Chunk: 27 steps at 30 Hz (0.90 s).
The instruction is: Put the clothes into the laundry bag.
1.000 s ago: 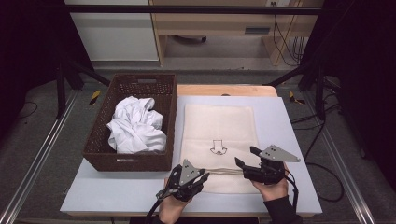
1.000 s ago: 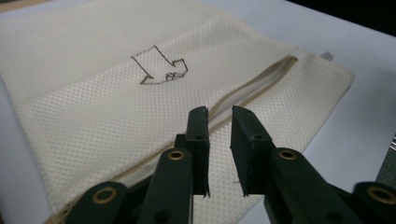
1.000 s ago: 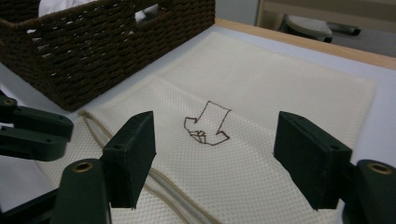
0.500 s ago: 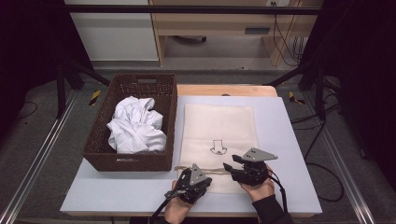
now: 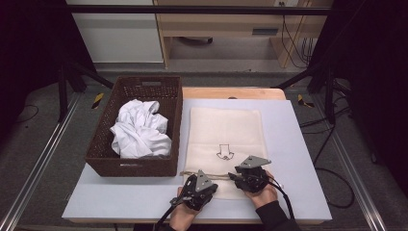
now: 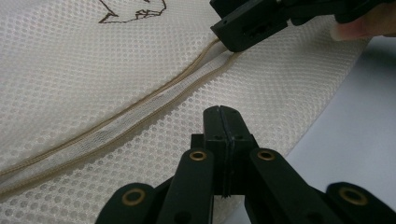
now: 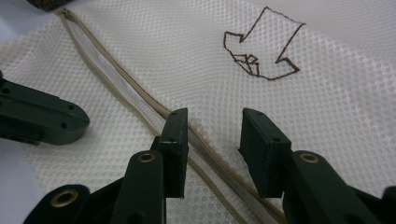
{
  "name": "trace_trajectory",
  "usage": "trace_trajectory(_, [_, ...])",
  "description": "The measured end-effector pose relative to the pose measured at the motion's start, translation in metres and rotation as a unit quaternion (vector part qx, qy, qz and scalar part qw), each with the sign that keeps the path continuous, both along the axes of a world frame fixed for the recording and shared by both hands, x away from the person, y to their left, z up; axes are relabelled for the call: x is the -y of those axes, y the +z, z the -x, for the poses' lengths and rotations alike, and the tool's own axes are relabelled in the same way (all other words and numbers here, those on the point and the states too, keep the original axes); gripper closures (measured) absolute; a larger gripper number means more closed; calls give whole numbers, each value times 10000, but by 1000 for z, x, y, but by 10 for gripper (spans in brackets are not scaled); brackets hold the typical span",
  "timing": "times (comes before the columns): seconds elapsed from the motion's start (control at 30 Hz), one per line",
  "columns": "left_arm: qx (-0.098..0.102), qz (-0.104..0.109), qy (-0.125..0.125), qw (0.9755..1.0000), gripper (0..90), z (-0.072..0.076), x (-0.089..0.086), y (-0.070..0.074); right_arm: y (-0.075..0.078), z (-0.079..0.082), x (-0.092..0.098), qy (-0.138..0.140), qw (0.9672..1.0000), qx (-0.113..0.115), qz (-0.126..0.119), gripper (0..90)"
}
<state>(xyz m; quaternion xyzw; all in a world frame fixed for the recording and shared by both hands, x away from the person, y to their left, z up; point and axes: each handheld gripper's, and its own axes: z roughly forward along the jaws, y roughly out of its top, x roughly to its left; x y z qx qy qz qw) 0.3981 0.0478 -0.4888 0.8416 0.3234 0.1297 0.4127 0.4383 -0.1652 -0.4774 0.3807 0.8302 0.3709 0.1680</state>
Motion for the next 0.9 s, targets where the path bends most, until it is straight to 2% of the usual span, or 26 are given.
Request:
trace_trajectory(0.13, [-7,7,-1,10000,889,0,0,0,-2,-2,0,-13,10000,-33,55,667])
trace_trajectory(0.27, [-2,2,-1,10000,889,0,0,0,-4,-2,-2,-14,9998,57,178,732])
trace_trajectory(0.33, [38,-35,-3,10000,889,1,1,0,-4,-2,-2,-14,9998,3,182,824])
trace_trajectory(0.4, [63,-69,2,10000,889,1,1,0,-3,-3,-1,-23,9998,4,197,850])
trace_trajectory(0.47, [76,-84,-3,9999,889,2,1,0,-1,-4,1,-59,9999,-38,131,868])
trace_trajectory(0.5, [102,-122,9,9999,889,3,2,1,2,-5,4,-85,9999,-53,5,873])
trace_trajectory(0.6, [125,-125,-13,9998,887,3,2,1,9,-4,7,-91,9998,-29,-174,875])
trace_trajectory(0.67, [26,-35,-78,10000,866,1,1,2,14,-4,9,-65,9997,79,-215,876])
trace_trajectory(0.73, [22,-24,-99,9999,854,1,1,5,17,-3,9,-63,9997,125,-220,876])
trace_trajectory(0.8, [254,6,5,9997,765,-2,0,18,21,-3,11,-72,9993,239,-280,876])
trace_trajectory(0.9, [524,-86,195,9984,610,-9,0,32,24,-1,12,-91,9990,284,-336,877])
